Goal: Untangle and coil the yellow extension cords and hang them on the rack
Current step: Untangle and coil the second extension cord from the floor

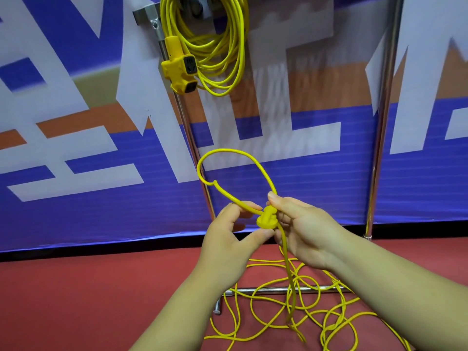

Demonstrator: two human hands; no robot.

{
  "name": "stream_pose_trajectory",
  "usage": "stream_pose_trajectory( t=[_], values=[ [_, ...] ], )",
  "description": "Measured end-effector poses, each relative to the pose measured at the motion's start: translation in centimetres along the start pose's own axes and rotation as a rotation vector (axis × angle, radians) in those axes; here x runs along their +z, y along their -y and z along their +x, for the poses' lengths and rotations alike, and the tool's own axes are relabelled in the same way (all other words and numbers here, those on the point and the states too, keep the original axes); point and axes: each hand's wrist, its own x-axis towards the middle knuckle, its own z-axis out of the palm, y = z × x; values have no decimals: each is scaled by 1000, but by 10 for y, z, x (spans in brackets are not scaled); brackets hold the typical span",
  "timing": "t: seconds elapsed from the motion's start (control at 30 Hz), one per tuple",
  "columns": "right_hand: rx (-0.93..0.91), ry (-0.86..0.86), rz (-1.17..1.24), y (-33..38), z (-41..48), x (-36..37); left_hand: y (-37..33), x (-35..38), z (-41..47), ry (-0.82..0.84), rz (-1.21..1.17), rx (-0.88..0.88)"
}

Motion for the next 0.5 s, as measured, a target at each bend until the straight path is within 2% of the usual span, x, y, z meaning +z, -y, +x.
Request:
stream_pose_trajectory(
  t=[0.2, 0.37, 0.5],
  values=[
    [78, 20, 90, 8, -5, 0, -10, -8, 4, 5, -249, -40],
    [-96, -161, -47, 3, -7, 5, -12, -3, 2, -16, -332, -67],
    [-159, -87, -195, 7, -9, 7, -13, 0, 2, -80, -349, -66]
  ],
)
